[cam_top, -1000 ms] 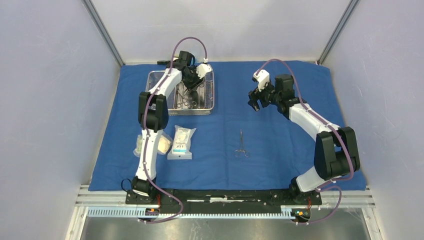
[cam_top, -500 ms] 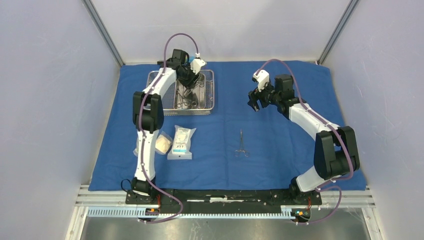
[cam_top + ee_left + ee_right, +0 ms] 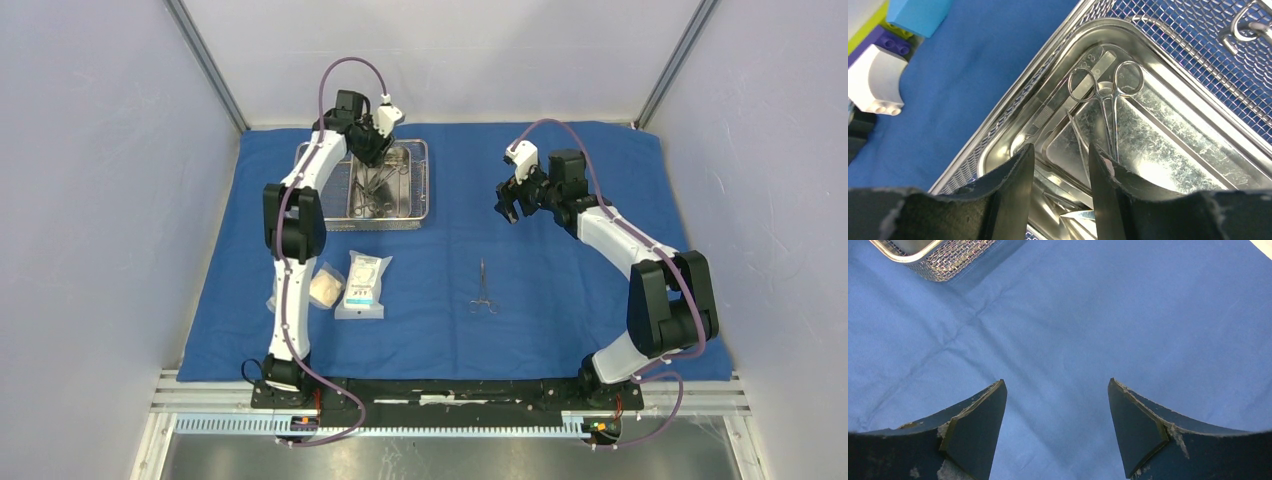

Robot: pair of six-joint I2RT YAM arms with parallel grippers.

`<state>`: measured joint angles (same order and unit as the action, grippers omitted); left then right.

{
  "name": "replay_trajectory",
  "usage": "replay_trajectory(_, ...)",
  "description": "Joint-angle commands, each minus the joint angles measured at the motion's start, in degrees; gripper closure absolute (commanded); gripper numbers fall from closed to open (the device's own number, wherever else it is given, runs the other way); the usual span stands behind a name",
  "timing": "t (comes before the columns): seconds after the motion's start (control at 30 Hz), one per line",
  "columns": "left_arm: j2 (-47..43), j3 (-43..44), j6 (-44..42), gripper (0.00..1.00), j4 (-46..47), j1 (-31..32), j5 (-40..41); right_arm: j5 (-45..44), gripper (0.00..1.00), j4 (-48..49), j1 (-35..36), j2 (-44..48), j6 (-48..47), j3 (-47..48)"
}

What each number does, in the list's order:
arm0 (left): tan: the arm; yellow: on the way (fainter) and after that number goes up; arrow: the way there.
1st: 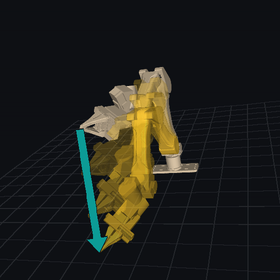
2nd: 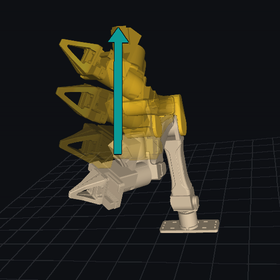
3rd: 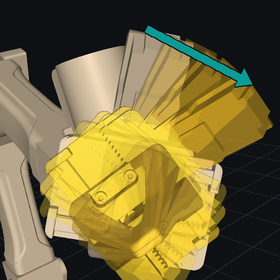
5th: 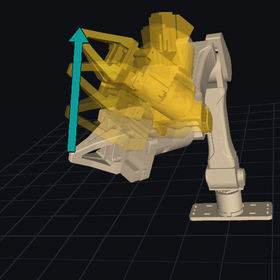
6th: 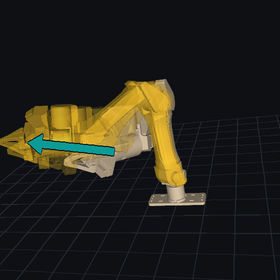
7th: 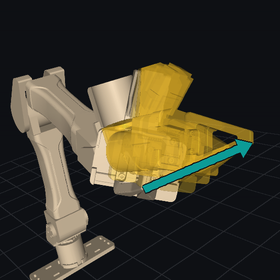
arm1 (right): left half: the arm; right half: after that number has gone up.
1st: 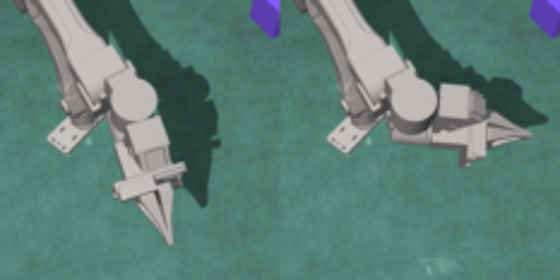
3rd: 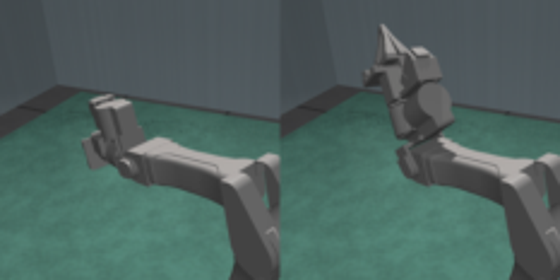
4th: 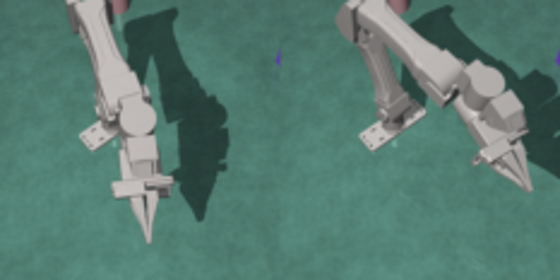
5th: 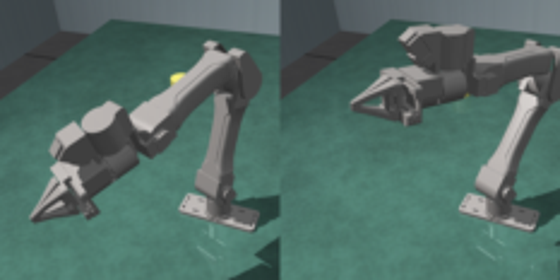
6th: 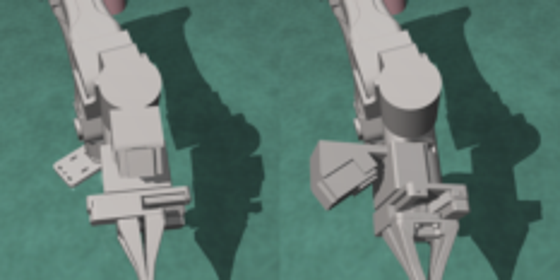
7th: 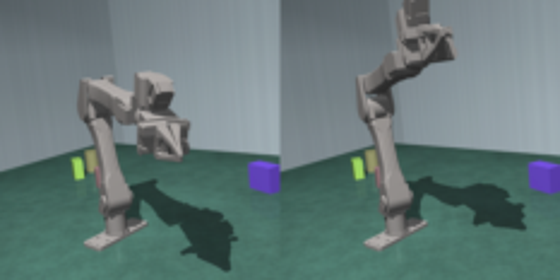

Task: Open and lay out the surgical kit
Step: Pick up the medical item from the container.

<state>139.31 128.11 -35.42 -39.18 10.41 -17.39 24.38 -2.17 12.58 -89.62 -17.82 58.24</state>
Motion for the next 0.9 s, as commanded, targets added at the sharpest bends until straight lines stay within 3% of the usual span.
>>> replay_trajectory(0.0,2.4,2.32,1.23,0.49,-1.93,-0.04,-0.19,0.35,0.19,1.73,-0.15,0.55,0.07,0.26)
replay_trajectory(0.4,3.91,2.36,0.02,0.51,-3.68,-0.04,0.42,0.38,0.19,1.73,-0.14,0.74,0.08,0.1)
replay_trajectory(0.63,5.33,3.22,-1.14,0.62,-5.2,-0.07,0.54,0.19,0.19,1.74,-0.19,1.04,0.07,-0.07)
replay_trajectory(0.87,6.15,3.81,-1.05,0.66,-7.7,-0.13,0.12,0.09,0.18,1.74,-0.18,1.26,0.07,-0.08)
